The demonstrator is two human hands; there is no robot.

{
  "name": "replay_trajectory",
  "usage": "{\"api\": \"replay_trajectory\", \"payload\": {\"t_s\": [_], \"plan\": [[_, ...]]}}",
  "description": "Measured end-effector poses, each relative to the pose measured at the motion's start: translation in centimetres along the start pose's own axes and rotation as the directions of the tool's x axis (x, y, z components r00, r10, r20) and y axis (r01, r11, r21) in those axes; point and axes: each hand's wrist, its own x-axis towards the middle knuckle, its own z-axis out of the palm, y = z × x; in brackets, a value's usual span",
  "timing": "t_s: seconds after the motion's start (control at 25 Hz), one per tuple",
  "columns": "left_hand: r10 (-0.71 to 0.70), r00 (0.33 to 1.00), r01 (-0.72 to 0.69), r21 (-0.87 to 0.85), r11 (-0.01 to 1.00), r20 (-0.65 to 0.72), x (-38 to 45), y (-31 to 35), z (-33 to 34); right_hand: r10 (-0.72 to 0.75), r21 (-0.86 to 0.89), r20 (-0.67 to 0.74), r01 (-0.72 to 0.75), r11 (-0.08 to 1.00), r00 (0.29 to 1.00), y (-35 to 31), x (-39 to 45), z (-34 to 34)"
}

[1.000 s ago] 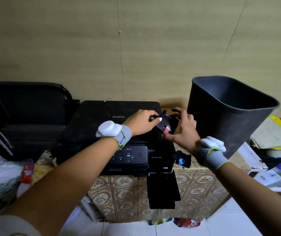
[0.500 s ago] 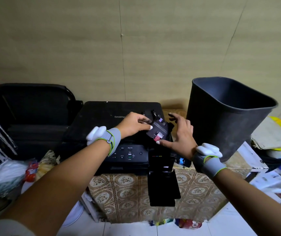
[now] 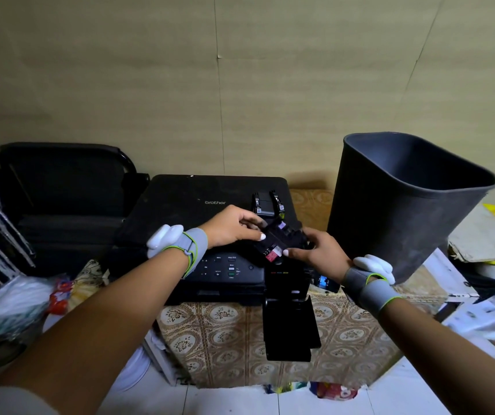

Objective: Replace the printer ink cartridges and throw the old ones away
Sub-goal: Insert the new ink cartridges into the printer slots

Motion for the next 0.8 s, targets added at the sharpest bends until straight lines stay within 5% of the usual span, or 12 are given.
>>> {"api": "replay_trajectory", "payload": {"t_s": [0.56, 0.8], "plan": [[-0.198, 0.97, 0.185, 0.098, 0.978, 0.142, -0.6, -2.4, 1.0, 0.263, 0.227, 0.26, -0.324, 0.918, 0.929, 4.2, -1.1, 2.4], [-0.33, 0.895, 0.371, -0.09, 0.924, 0.299, -1.1, -3.9, 1.1, 0.113, 0.084, 0.138, -0.125, 0.989, 0.984, 4.4, -2.0, 2.3]]}}
